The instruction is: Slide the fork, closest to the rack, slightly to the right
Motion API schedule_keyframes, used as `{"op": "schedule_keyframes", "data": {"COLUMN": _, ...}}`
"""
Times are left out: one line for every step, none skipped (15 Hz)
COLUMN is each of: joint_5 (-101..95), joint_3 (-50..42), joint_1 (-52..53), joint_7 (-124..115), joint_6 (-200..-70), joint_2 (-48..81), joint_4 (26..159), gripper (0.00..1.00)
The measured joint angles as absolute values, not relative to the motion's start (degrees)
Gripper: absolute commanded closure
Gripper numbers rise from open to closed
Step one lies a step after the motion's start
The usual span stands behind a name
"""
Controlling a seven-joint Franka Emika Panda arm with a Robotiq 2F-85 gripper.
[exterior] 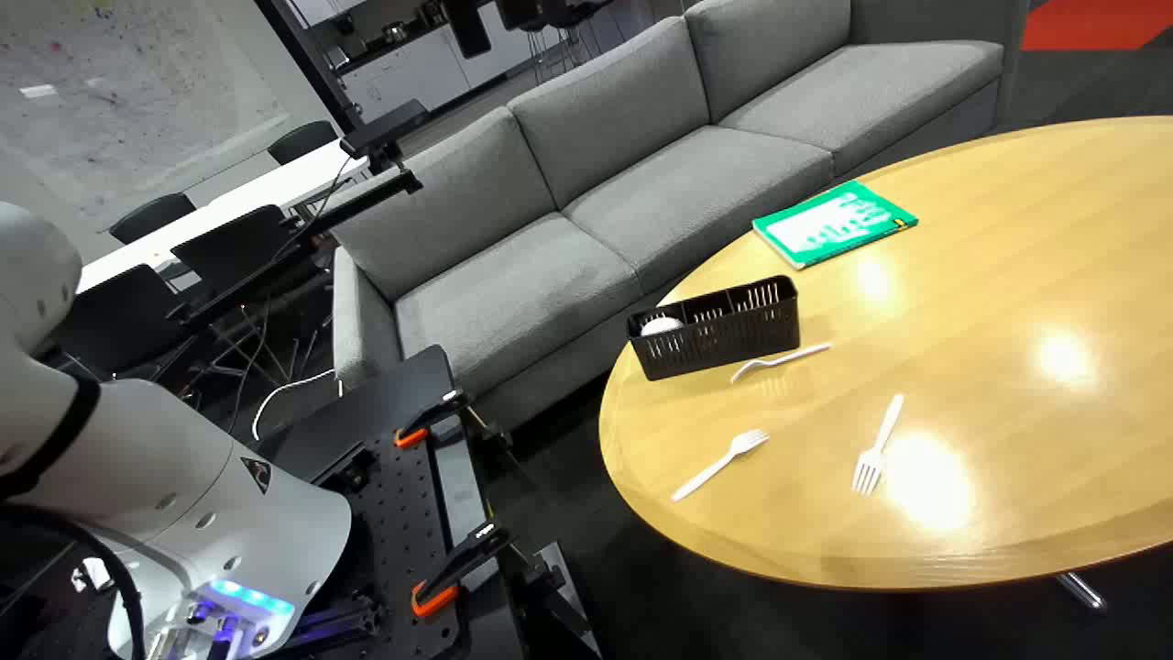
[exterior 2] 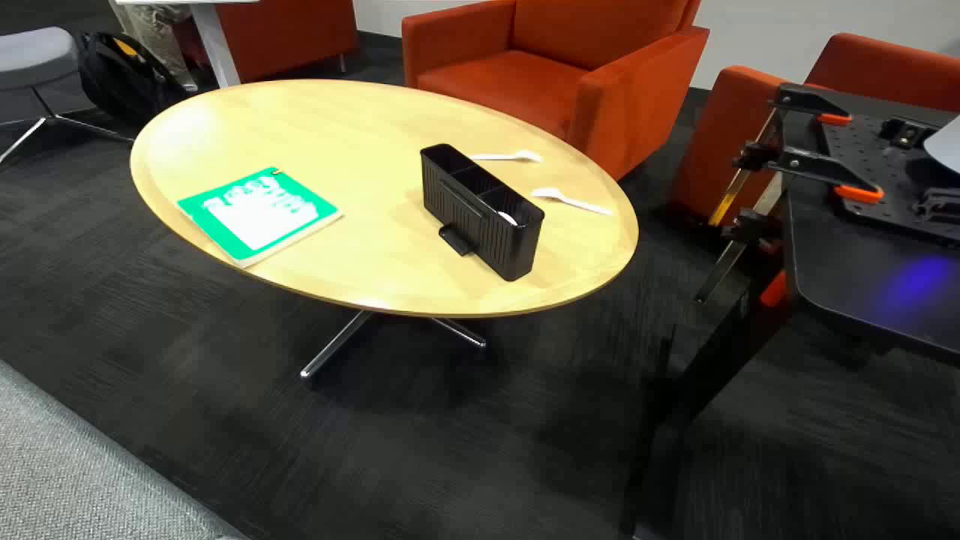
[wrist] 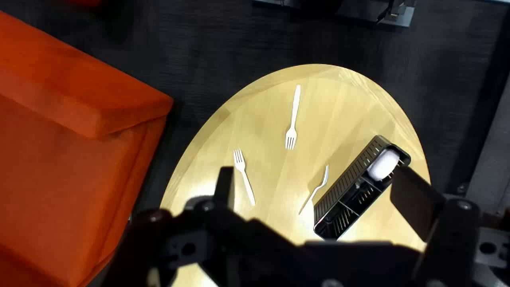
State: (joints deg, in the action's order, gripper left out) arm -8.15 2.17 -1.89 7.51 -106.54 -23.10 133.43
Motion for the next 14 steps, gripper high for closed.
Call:
{"op": "schedule_keyframes", "data": {"joint_5": -8.2, "joint_3": 2.2, "joint_1": -1.9, "joint_7": 7.5, "joint_6": -106.5, "joint_2": -23.1, "joint_4": 133.4, "gripper": 0.0}}
{"op": "schedule_keyframes", "data": {"joint_5": -8.2, "joint_3": 2.2, "joint_1": -1.9, "joint_7": 7.5, "joint_6": -106.5, "joint_2": -23.1, "joint_4": 133.4, "gripper": 0.0}}
{"op": "schedule_keyframes", "data": {"joint_5": -8.2, "joint_3": 2.2, "joint_1": -1.9, "joint_7": 7.5, "joint_6": -106.5, "joint_2": -23.1, "joint_4": 133.4, "gripper": 0.0}}
{"op": "schedule_keyframes", "data": {"joint_5": -8.2, "joint_3": 2.2, "joint_1": -1.9, "joint_7": 7.5, "joint_6": -106.5, "joint_2": -23.1, "joint_4": 133.4, "gripper": 0.0}}
{"op": "schedule_keyframes", "data": {"joint_5": -8.2, "joint_3": 2.2, "joint_1": -1.9, "joint_7": 7.5, "joint_6": -106.5, "joint_2": -23.1, "joint_4": 133.4, "gripper": 0.0}}
{"op": "schedule_keyframes", "data": {"joint_5": -8.2, "joint_3": 2.2, "joint_1": -1.9, "joint_7": 7.5, "joint_6": -106.5, "joint_2": -23.1, "joint_4": 133.4, "gripper": 0.0}}
{"op": "schedule_keyframes", "data": {"joint_5": -8.2, "joint_3": 2.1, "joint_1": -1.8, "joint_7": 7.5, "joint_6": -106.5, "joint_2": -23.1, "joint_4": 133.4, "gripper": 0.0}}
{"op": "schedule_keyframes", "data": {"joint_5": -8.0, "joint_3": 2.1, "joint_1": -1.8, "joint_7": 7.5, "joint_6": -106.7, "joint_2": -23.0, "joint_4": 133.4, "gripper": 0.0}}
{"op": "schedule_keyframes", "data": {"joint_5": -7.9, "joint_3": 2.1, "joint_1": -1.7, "joint_7": 6.8, "joint_6": -106.7, "joint_2": -22.4, "joint_4": 133.3, "gripper": 0.0}}
{"op": "schedule_keyframes", "data": {"joint_5": -7.1, "joint_3": 1.9, "joint_1": -1.5, "joint_7": 6.7, "joint_6": -107.6, "joint_2": -21.4, "joint_4": 133.3, "gripper": 0.0}}
{"op": "schedule_keyframes", "data": {"joint_5": -6.7, "joint_3": 1.8, "joint_1": -1.2, "joint_7": 6.7, "joint_6": -109.7, "joint_2": -19.8, "joint_4": 133.3, "gripper": 0.0}}
{"op": "schedule_keyframes", "data": {"joint_5": -6.5, "joint_3": 1.6, "joint_1": -0.9, "joint_7": 7.4, "joint_6": -112.7, "joint_2": -17.8, "joint_4": 133.3, "gripper": 0.0}}
{"op": "schedule_keyframes", "data": {"joint_5": -6.5, "joint_3": 1.4, "joint_1": -0.7, "joint_7": 8.6, "joint_6": -116.5, "joint_2": -15.6, "joint_4": 133.4, "gripper": 0.0}}
{"op": "schedule_keyframes", "data": {"joint_5": -6.5, "joint_3": 1.3, "joint_1": -0.6, "joint_7": 10.0, "joint_6": -120.6, "joint_2": -13.0, "joint_4": 133.5, "gripper": 0.0}}
